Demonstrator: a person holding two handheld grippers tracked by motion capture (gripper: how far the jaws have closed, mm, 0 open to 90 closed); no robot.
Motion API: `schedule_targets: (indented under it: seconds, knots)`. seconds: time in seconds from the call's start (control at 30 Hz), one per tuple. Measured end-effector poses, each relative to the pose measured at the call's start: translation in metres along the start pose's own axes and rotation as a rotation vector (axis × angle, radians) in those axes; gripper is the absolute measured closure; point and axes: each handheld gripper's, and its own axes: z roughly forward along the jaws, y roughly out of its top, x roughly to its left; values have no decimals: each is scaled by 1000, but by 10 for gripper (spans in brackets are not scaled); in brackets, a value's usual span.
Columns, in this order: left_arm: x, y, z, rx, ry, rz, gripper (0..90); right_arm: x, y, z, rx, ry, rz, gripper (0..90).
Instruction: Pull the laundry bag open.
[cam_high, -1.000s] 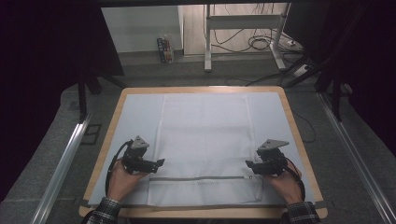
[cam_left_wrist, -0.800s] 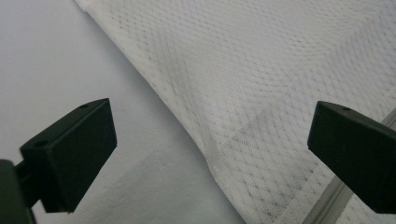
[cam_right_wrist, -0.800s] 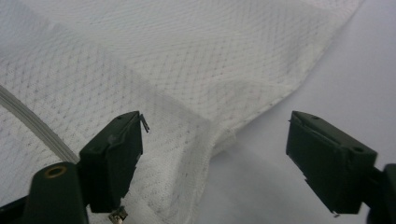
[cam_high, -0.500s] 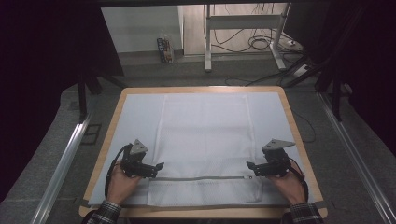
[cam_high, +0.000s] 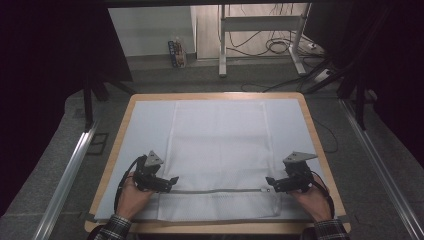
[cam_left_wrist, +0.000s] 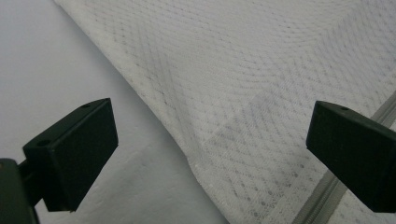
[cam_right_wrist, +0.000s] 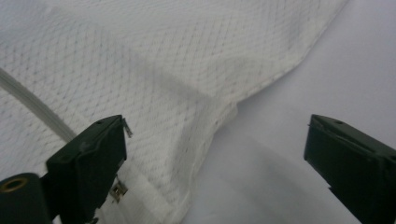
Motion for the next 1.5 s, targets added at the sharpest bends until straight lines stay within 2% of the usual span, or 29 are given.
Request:
schedule_targets:
  seconds: [0.17,0.27,0.37,0.4,0.43,0.47,0.5,0.53,0.6,0.63,0.7,0.73,0.87,0.9,0.93,1.0,1.07,1.17,1.2,1.27,1.3,1.33,1.37,1.4,1.43,1.5]
  knots:
    - [1,0,0,0,2,-2,20,-3,-7,-4,17,26,63,27]
    - [1,-1,0,0,7,-4,22,-2,-11,-10,33,19,74,55]
    - [2,-1,0,3,7,-5,23,2,-15,-15,75,-2,59,168]
    - [2,-1,0,3,7,-5,23,2,-15,-15,75,-2,59,168]
    - [1,-1,0,4,9,-3,23,8,-19,-18,102,-21,38,247]
    - [1,-1,0,2,7,-2,23,10,-21,-19,108,-15,36,268]
    - [1,-1,0,2,7,-2,24,10,-21,-19,108,-15,36,268]
    - [1,-1,1,2,6,-1,25,17,-23,-19,118,2,27,294]
    - [1,-1,1,7,6,1,26,22,-24,-18,137,3,9,295]
    - [1,-1,1,7,6,1,26,25,-24,-15,155,-3,-6,284]
    - [0,-1,1,2,4,2,27,28,-24,-14,155,-15,-23,292]
    - [-2,0,1,-2,-2,5,28,31,-23,-13,158,-27,-25,318]
    - [-6,3,2,-11,-18,13,29,39,-23,-15,149,-8,-27,522]
    - [-6,3,2,-11,-18,13,30,39,-23,-15,149,-8,-27,522]
    - [-9,4,2,-13,-24,23,30,40,-22,-15,151,4,-30,667]
    - [-13,6,2,-22,-33,34,30,42,-21,-16,153,31,-35,752]
    - [-16,8,1,-34,-44,43,32,42,-20,-16,157,41,-34,779]
    - [-21,11,0,-54,-68,55,33,41,-18,-19,143,55,-24,784]
    - [-25,14,-1,-62,-83,66,33,40,-15,-22,125,83,6,784]
    - [-39,21,-1,-74,-127,104,33,38,-12,-25,108,101,19,782]
    - [-39,21,-1,-74,-127,104,36,38,-12,-25,108,101,19,782]
    - [-54,26,0,-87,-185,138,37,37,-8,-27,80,122,44,782]
    - [-63,29,0,-94,-214,156,39,37,-7,-29,79,127,51,782]
    - [-72,32,0,-99,-238,183,41,37,-5,-29,75,132,53,782]
    - [-72,32,0,-99,-238,183,48,37,-5,-29,75,132,53,782]
    - [-90,37,2,-112,-287,234,58,37,-1,-30,65,140,64,782]
